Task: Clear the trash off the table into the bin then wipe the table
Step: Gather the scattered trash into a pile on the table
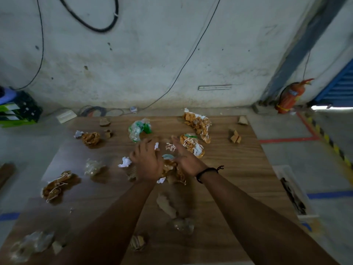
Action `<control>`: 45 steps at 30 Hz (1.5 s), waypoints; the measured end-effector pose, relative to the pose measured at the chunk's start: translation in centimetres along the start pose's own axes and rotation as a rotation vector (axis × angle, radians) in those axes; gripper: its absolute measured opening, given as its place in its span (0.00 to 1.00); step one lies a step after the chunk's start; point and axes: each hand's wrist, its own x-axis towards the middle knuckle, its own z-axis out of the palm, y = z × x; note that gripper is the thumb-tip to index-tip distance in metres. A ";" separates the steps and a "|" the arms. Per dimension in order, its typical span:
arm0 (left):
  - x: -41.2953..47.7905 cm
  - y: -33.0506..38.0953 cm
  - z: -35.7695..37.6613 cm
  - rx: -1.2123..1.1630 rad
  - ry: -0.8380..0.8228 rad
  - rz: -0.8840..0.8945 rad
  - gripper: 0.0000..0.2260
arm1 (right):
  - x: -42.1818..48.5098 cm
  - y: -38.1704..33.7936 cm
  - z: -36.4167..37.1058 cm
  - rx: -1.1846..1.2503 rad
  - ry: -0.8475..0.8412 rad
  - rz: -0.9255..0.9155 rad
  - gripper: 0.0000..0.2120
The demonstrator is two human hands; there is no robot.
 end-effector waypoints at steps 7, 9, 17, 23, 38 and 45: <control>1.1 4.5 2.8 0.011 -0.169 0.246 0.22 | -1.6 1.4 -6.1 -0.330 0.292 -0.025 0.27; 1.6 6.4 4.1 0.012 -0.196 0.271 0.24 | -2.2 2.6 -8.7 -0.388 0.370 -0.006 0.27; 5.2 12.0 11.8 0.091 -0.393 0.194 0.32 | -0.8 9.8 -17.4 -0.522 0.463 0.184 0.34; 7.1 9.8 16.1 0.186 -0.581 -0.119 0.56 | 2.9 14.6 -20.0 -0.611 0.384 0.281 0.30; 5.9 10.2 17.1 0.002 -0.338 -0.164 0.25 | 4.5 17.2 -19.9 -0.596 0.472 0.056 0.17; 10.0 7.2 14.5 -0.091 -0.059 -0.332 0.23 | 9.0 12.0 -22.5 -0.286 0.696 -0.073 0.21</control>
